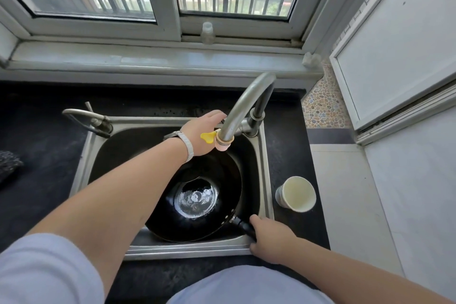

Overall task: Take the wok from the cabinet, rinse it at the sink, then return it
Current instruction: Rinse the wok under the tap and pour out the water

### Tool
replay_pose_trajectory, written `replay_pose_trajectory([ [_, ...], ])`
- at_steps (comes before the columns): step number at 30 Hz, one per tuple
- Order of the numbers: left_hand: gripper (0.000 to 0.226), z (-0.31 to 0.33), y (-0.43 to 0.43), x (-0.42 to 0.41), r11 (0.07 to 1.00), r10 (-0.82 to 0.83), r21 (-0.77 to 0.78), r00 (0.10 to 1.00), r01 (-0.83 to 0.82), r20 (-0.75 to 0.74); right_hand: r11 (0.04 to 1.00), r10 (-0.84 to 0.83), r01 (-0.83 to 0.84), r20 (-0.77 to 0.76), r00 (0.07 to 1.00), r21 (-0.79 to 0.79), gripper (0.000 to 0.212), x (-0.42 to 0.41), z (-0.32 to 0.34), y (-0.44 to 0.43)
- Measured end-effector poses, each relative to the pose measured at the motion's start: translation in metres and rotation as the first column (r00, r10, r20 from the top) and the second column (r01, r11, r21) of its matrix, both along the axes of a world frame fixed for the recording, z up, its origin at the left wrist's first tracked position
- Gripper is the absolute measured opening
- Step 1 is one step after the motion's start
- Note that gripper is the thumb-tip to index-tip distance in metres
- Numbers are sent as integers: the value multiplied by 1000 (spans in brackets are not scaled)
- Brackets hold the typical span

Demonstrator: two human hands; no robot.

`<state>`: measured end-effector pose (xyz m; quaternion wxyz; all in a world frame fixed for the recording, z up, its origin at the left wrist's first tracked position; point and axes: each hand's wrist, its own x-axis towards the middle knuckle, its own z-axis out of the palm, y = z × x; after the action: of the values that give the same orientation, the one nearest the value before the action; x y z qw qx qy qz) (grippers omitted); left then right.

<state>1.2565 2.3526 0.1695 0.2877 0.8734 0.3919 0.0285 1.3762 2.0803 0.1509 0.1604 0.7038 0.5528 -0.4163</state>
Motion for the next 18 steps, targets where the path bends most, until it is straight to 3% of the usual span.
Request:
replay_pose_trajectory([
  [3,40,7,-8,-4,998,12,-57,999,-9,53,997,-72,72,-4,997,6,25,-1,0,-4],
  [7,66,33,-25,-7,954,174,-270,976,-134,130,993,-120,120,30,992,6,30,-3,-1,-9],
  [10,53,37,-30,-9,967,149,-226,981,-118,126,991,-136,136,63,989,-6,35,-3,-3,-9],
  [12,47,42,-33,-16,990,64,-125,998,-62,12,991,-135,136,79,988,-12,35,-4,-3,-9],
  [15,53,38,-40,-37,986,134,-90,990,-137,-44,989,-143,145,87,986,-20,32,-4,-3,-10],
  [18,54,31,-56,-64,961,231,-148,972,-235,-42,987,-155,158,93,983,-16,31,-5,-1,-10],
])
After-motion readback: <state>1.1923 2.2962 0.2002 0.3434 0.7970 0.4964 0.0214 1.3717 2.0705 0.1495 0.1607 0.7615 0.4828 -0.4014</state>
